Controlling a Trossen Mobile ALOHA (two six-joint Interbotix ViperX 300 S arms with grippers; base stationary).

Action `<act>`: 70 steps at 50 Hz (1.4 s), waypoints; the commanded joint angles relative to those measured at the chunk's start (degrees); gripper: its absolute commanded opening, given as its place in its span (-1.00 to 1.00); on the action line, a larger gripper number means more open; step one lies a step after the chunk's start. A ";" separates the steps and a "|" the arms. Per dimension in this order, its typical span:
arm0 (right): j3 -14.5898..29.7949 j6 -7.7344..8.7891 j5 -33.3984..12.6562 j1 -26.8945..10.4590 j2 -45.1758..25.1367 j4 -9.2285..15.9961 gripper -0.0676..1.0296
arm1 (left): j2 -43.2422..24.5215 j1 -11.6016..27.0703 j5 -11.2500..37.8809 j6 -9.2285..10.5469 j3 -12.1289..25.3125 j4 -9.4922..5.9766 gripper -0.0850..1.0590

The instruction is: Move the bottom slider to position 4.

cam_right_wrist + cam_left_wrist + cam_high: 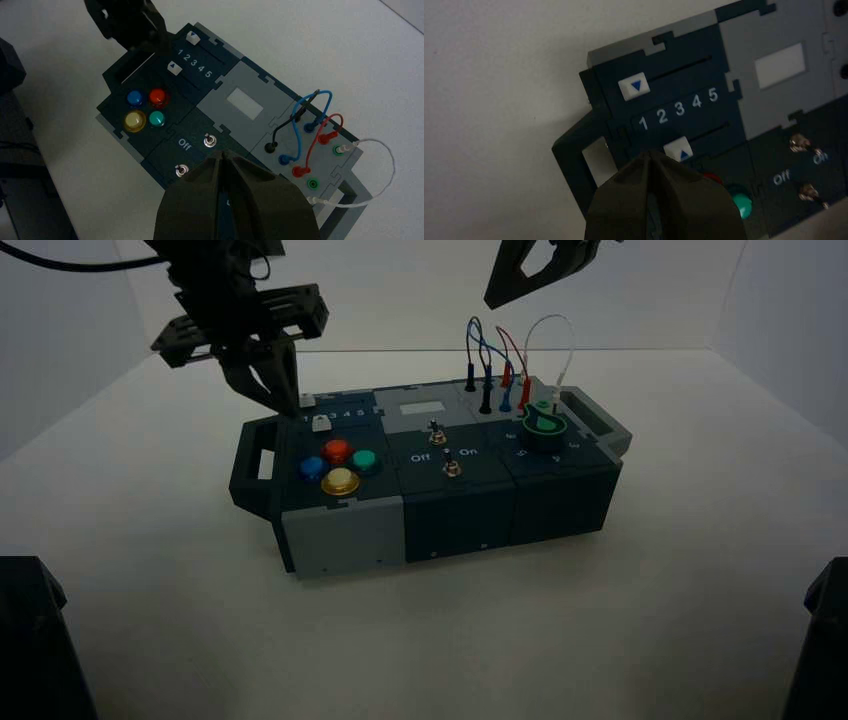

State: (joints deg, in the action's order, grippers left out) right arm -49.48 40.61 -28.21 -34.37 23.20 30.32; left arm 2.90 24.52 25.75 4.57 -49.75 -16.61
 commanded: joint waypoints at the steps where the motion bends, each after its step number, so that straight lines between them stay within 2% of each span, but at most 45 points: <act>1: 1.76 0.44 0.44 -0.35 0.09 0.26 -0.92 | -0.62 1.14 -0.44 0.18 2.02 -0.44 -0.91; 13: 1.49 0.44 0.44 -0.44 -0.18 0.26 -0.92 | -2.72 2.81 -0.62 0.18 3.08 -1.49 -0.91; 27: 1.49 0.44 0.35 -0.62 -0.18 0.26 -0.92 | -4.31 3.08 -0.62 0.18 4.75 -1.49 -0.91; 52: 1.58 0.44 0.35 -0.62 -0.18 0.26 -0.92 | -4.39 3.69 -0.62 0.26 5.27 -1.76 -0.91; 70: 1.14 0.44 -0.18 -0.62 -0.18 0.26 -0.91 | -4.83 4.92 -0.26 0.26 6.06 -2.46 -0.91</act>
State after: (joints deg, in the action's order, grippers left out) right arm -49.39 40.69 -28.56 -34.63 22.68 30.32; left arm -2.64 29.00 25.40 4.57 -45.00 -18.81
